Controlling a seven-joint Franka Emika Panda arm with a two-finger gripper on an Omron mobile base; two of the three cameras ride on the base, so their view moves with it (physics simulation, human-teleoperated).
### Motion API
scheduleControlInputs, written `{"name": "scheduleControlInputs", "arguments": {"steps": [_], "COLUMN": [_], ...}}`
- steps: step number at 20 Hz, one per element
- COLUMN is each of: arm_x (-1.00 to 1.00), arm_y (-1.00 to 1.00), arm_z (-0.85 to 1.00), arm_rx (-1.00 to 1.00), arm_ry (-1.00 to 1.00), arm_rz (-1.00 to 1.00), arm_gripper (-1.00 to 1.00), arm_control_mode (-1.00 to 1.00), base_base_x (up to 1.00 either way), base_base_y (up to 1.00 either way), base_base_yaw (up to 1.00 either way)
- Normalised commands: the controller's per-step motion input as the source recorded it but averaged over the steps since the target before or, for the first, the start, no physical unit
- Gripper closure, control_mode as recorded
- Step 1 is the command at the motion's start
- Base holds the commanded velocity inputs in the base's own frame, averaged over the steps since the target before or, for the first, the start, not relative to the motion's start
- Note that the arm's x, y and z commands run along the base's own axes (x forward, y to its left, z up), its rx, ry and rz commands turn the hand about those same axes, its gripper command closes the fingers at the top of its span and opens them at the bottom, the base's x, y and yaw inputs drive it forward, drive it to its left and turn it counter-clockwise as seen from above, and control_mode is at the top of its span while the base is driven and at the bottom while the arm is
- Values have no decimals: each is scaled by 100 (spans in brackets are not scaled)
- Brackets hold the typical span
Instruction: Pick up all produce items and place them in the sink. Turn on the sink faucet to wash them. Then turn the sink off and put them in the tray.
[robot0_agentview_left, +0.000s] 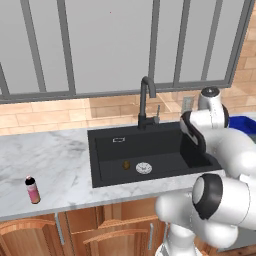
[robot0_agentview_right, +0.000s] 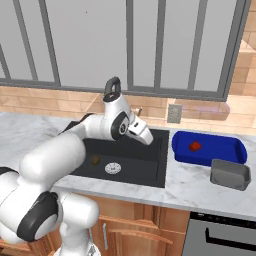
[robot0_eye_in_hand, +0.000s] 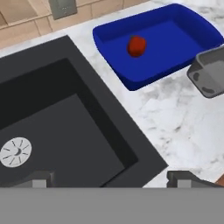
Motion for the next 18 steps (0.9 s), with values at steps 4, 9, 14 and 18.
{"name": "scheduleControlInputs", "arguments": {"steps": [4, 9, 14, 18], "arm_x": [0, 0, 0, 0], "arm_y": [48, 49, 49, 43], "arm_z": [0, 0, 0, 0], "arm_rx": [0, 3, 4, 5], "arm_ry": [1, 3, 6, 7], "arm_rz": [11, 13, 13, 15], "arm_gripper": [-100, -100, -100, -100], "arm_control_mode": [-100, -100, -100, -100], "base_base_x": [0, 0, 0, 0], "base_base_y": [0, 0, 0, 0], "base_base_yaw": [0, 0, 0, 0]}}
